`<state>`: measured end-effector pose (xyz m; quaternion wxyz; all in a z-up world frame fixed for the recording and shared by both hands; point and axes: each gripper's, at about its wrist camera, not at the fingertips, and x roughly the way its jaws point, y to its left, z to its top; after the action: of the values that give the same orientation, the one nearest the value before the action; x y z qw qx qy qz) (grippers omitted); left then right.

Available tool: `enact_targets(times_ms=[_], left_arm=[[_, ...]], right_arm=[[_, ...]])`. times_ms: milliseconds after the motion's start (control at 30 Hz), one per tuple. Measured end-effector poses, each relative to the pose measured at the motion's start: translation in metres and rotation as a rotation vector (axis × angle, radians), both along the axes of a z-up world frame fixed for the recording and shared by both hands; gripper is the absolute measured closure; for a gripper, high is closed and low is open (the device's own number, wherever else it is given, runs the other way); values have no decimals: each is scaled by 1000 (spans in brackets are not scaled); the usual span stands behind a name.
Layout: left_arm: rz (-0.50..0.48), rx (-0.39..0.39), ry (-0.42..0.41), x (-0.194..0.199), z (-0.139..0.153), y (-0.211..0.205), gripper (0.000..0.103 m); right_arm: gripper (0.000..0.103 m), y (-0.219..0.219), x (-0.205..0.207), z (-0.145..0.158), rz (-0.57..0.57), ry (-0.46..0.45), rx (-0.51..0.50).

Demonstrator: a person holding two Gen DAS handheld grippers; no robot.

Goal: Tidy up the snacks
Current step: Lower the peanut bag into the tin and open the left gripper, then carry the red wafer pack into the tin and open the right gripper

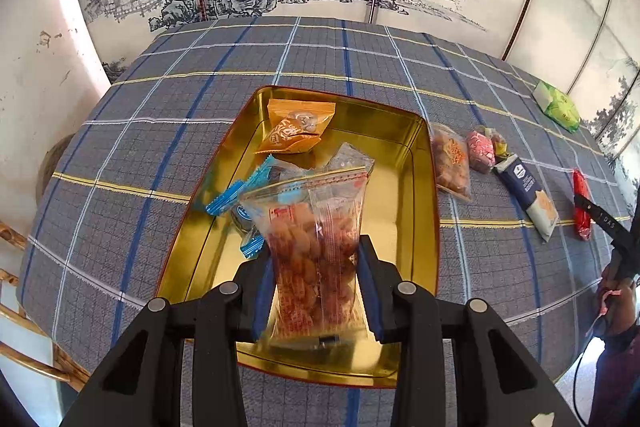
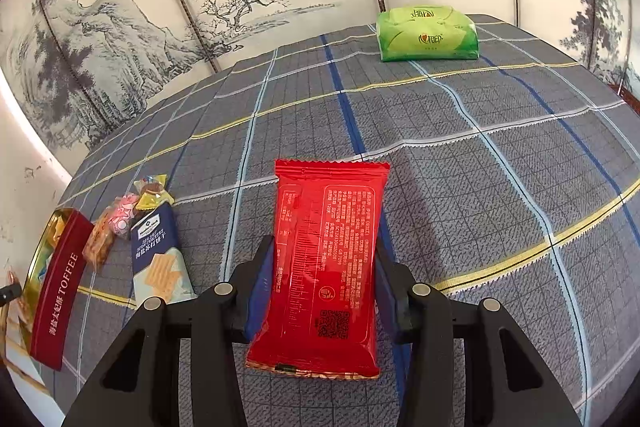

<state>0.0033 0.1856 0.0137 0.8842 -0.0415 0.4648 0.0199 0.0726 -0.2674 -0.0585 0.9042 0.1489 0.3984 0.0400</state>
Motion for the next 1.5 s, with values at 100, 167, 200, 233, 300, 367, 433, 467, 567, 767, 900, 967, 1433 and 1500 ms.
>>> enact_targets(times_ms=[100,167,200,233,300,367,433,467,567,767,900,967,1433,1500], left_arm=[[-5,21,2,4,-8,0,69],[-3,21,15,7,-14,1,69],[-3,17,18,8,-16,2,69],[-3,18,20,9,-18,2,69],[-5,33,18,9,-19,1,69],[-11,41,15,10,-20,0,69],[-14,47,15,11,-21,0,69],[-16,48,17,12,-22,0,69],[-18,54,21,15,-24,-1,69],[-18,89,1,18,-23,-4,67],[-16,104,-14,18,-19,-6,64],[-7,131,-35,16,-17,-8,56],[47,225,-162,2,3,-14,51],[53,217,-165,1,4,-12,51]], right_arm=[[57,0,0,-2,0,4,0],[57,2,1,-3,2,8,-5],[57,2,1,-3,3,9,-6],[57,2,1,-3,3,11,-7],[57,4,1,-4,5,16,-11],[57,4,3,-4,10,19,-14],[57,5,3,-4,9,20,-18],[57,5,3,-4,9,19,-17],[57,5,3,-4,9,20,-19],[57,5,2,-5,10,21,-21],[56,5,3,-4,10,21,-21],[57,5,2,-4,10,21,-21],[57,17,-18,11,36,-24,10],[57,25,-23,24,55,-46,15]])
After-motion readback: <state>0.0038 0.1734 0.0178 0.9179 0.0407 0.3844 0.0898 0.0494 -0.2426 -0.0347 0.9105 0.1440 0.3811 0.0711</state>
